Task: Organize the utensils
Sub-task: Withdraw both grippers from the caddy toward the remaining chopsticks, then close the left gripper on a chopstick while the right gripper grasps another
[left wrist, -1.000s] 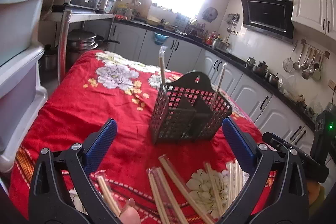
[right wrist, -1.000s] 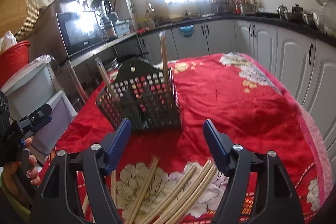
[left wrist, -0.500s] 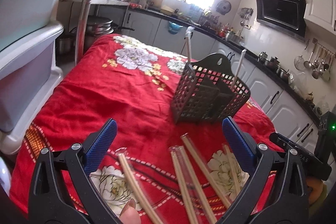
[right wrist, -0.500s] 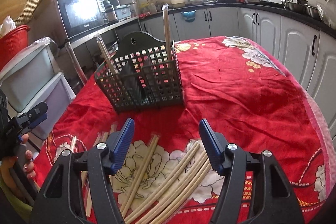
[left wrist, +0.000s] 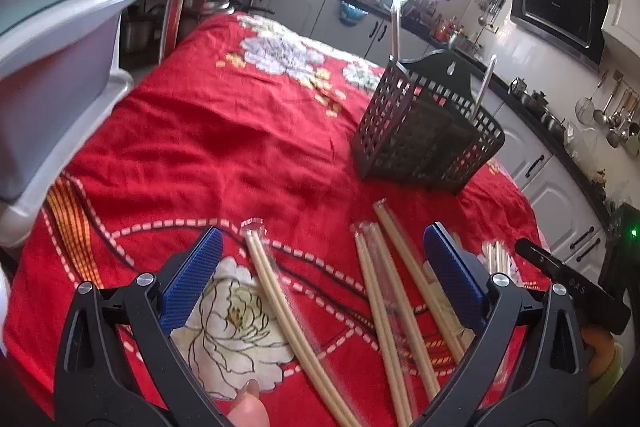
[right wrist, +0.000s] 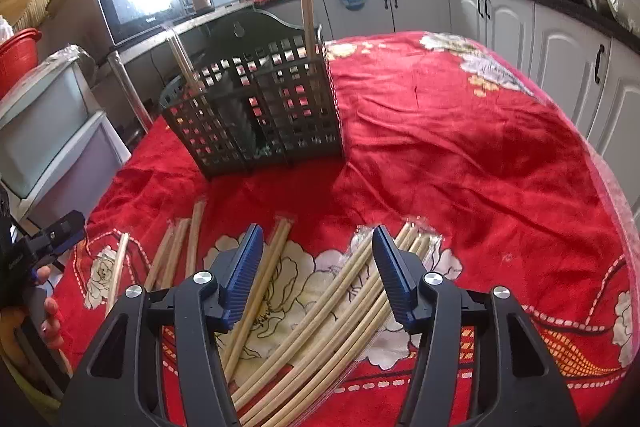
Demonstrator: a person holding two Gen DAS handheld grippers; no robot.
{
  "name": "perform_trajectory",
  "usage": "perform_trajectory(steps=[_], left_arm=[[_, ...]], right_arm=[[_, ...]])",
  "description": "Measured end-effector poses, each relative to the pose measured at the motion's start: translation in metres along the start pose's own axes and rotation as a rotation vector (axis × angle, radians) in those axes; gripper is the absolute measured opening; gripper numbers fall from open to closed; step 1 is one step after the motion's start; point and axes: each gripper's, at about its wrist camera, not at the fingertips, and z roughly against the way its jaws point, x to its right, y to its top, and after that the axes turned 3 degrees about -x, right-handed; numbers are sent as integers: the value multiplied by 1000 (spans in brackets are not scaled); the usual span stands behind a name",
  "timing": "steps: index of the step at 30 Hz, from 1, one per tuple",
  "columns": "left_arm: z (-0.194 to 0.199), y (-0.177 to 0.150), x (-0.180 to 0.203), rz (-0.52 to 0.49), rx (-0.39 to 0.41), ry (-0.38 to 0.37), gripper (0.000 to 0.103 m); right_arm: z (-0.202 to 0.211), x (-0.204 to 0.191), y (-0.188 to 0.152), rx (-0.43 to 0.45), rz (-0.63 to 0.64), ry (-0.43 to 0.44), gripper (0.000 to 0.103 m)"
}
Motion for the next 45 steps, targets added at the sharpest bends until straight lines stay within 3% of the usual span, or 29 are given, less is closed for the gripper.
perform_trajectory(steps=[11, 14, 20, 27, 33, 39, 41, 45], left_arm=[[-17, -14, -14, 68, -125, -32, 92], [-24, -15, -18, 98, -166, -57, 80], [-40, -12, -28, 177, -228, -92, 70], [-54, 0, -30, 182, -257, -69, 68], [-68, 12, -22, 118, -273, 1, 63], [-78, 19, -18, 62, -243, 97, 36], [-79, 21, -22, 71, -240, 119, 20], [-80, 27, -31, 100, -245, 104, 9]], right_arm=[[-36, 7, -1, -145, -48, -38, 45], [-45, 10, 1, -178, -66, -46, 42], [-62, 18, 9, -221, -123, -44, 41], [-76, 23, 20, -231, -148, -28, 38], [-83, 29, 25, -229, -137, -38, 22], [-85, 30, 28, -227, -108, -43, 13], [-86, 33, 30, -224, -116, -26, 12], [-83, 37, 37, -202, -137, 28, 11]])
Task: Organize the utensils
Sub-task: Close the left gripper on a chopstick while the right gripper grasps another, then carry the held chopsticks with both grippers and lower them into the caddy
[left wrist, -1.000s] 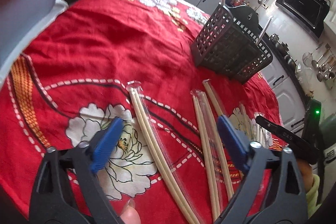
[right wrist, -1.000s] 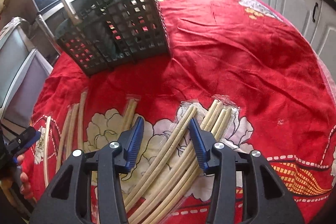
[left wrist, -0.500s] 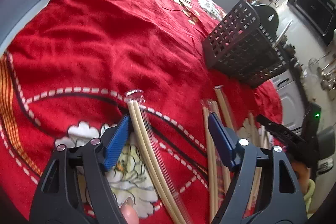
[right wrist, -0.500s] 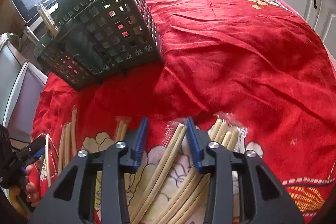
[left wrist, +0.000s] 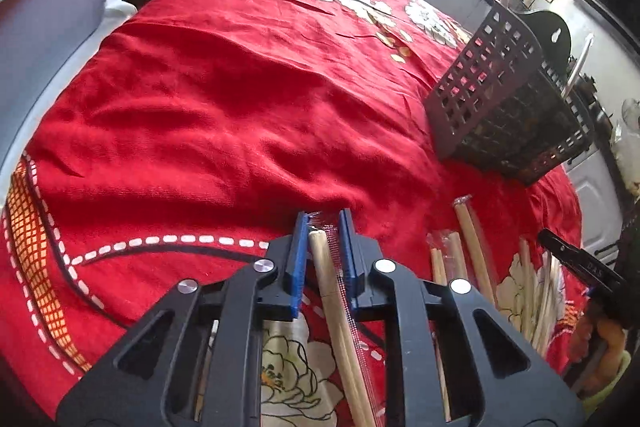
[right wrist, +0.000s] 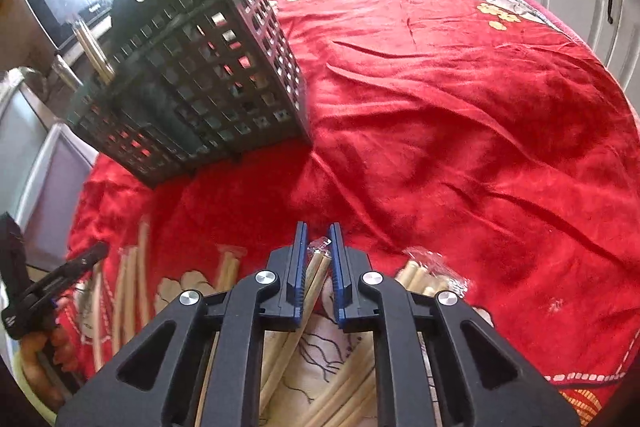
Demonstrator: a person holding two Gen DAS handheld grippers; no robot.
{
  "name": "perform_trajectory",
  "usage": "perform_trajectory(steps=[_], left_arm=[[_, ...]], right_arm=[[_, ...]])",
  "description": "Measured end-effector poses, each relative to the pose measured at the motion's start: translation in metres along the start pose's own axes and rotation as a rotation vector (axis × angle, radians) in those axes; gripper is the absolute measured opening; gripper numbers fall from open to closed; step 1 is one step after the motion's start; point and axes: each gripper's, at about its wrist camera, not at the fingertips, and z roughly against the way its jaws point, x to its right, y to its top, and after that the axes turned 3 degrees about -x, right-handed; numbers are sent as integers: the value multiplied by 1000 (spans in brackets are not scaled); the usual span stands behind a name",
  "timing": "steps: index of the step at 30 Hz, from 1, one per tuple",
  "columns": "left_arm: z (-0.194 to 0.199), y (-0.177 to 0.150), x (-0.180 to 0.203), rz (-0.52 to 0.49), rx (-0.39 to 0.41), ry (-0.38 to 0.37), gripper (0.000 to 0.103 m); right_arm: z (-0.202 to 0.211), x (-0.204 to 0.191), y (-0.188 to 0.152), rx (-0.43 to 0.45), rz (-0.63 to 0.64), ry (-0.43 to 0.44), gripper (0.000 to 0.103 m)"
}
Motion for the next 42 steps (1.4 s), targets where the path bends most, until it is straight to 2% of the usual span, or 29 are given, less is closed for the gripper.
perform_trajectory(steps=[2, 5, 9, 15, 24, 42], left_arm=[[2, 2, 0, -1, 7, -21, 5], [4, 4, 3, 7, 21, -51, 4], [28, 6, 10, -5, 86, -114, 3], [75, 14, 29, -54, 205, -168, 3], [123, 27, 66, -134, 324, -253, 3], [146, 47, 129, -245, 387, -355, 3]], right_arm=[[5, -2, 2, 17, 5, 27, 11], [19, -8, 4, 66, 23, 68, 10], [45, -17, 8, 144, 64, 90, 10], [93, -33, 14, 284, 128, 120, 9], [151, -55, 11, 466, 209, 78, 9], [189, -61, 14, 571, 236, 56, 8]])
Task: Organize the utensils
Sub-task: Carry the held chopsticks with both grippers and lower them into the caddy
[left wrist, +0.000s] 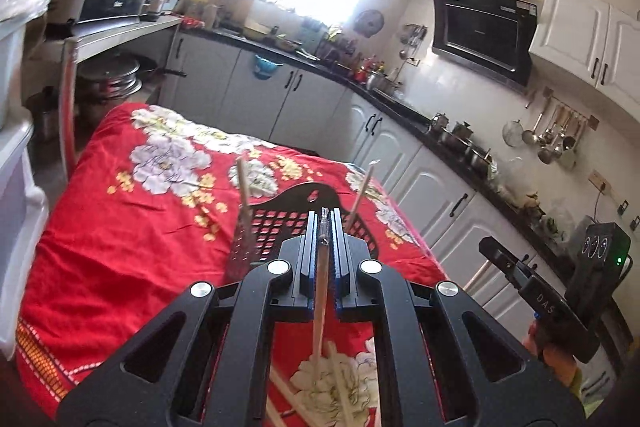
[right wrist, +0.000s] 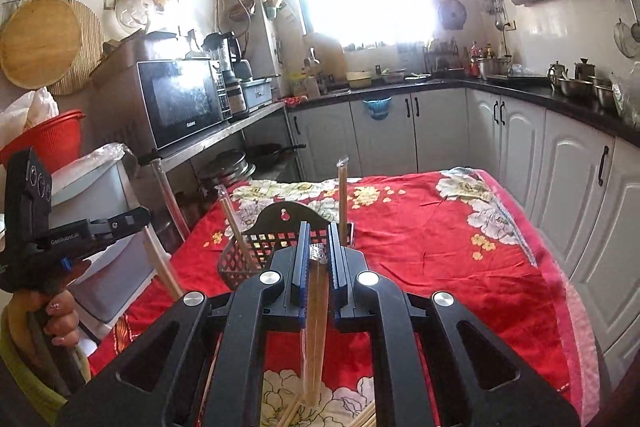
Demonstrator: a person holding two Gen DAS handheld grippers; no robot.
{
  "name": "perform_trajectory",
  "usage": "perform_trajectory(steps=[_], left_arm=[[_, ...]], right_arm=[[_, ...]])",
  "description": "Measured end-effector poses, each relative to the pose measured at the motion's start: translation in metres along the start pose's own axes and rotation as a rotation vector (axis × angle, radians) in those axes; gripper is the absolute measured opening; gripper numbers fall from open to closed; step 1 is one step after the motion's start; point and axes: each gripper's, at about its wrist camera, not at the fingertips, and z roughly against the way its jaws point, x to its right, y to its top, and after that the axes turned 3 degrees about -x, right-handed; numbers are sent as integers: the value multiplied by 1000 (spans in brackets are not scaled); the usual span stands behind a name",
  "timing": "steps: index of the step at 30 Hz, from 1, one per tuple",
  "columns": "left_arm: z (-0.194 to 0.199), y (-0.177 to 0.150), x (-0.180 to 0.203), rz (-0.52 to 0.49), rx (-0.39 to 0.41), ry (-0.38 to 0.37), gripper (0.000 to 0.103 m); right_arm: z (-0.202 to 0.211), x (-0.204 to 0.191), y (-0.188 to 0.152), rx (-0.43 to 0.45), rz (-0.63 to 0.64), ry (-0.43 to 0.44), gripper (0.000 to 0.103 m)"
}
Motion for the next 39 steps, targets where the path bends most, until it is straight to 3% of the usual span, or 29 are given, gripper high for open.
perform_trajectory(steps=[13, 20, 29, 39], left_arm=[[-17, 20, 34, -61, 2, -72, 3], [-17, 45, 49, -86, 47, -100, 3], [-7, 83, 57, -114, 139, -77, 3], [-13, 103, 45, -108, 195, -23, 3]], right_arm=[[14, 11, 14, 52, -13, -15, 8], [20, 9, 36, 96, 0, -10, 8], [20, -4, 73, 160, 38, 9, 8], [11, -19, 102, 226, 67, 19, 8]])
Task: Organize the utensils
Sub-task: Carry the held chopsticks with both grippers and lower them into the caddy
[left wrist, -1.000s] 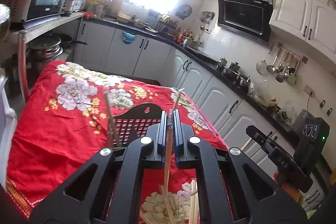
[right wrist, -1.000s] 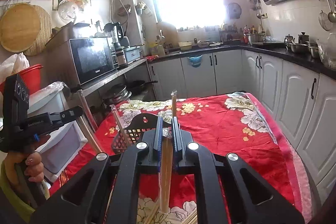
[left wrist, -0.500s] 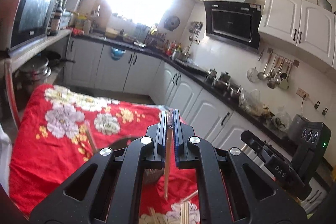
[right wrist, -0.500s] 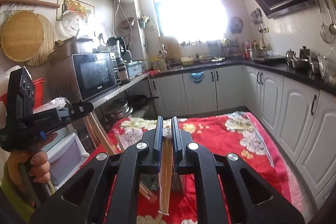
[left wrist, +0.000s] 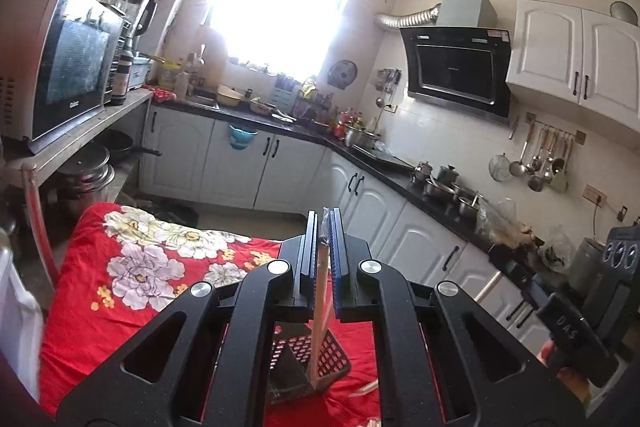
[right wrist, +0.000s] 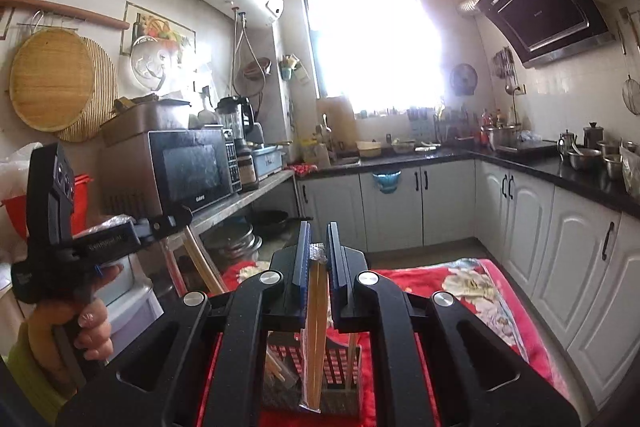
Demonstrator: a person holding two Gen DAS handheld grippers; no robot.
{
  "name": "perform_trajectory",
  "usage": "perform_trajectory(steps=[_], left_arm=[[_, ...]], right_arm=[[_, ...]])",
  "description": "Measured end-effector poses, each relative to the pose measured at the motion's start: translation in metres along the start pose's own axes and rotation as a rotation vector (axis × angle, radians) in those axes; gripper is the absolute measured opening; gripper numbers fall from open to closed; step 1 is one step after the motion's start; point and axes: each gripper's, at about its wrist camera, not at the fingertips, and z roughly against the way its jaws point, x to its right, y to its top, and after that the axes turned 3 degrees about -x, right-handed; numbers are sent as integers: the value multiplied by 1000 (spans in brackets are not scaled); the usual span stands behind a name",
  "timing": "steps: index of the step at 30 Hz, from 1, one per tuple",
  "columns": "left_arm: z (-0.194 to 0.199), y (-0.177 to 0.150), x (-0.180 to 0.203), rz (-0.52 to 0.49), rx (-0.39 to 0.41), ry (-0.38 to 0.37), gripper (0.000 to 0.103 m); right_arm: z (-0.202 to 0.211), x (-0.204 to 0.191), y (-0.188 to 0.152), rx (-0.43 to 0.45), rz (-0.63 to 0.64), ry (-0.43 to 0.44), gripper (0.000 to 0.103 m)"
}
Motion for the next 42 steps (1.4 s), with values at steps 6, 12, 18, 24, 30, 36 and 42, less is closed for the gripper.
perform_trajectory(steps=[6, 12, 18, 24, 30, 36, 42], left_arm=[[-17, -5, -10, 17, -13, 20, 3], [-30, -14, -17, 21, -26, 30, 3], [-48, -30, -26, 22, -60, 42, 3], [-58, -48, -27, 8, -78, 43, 3], [-68, -62, -26, -14, -93, 36, 3], [-76, -73, -30, -11, -113, 33, 3], [-83, -83, -33, -9, -129, 25, 3]], right_arm=[[-16, 0, 7, 22, 11, -11, 8], [-32, 4, 2, 20, 15, -29, 8], [-47, 10, -9, 16, -6, -41, 8], [-60, 14, -21, 10, -28, -45, 8], [-74, 20, -36, -11, -48, -58, 8], [-84, 22, -48, -16, -46, -62, 8], [-97, 22, -62, -23, -34, -71, 8]])
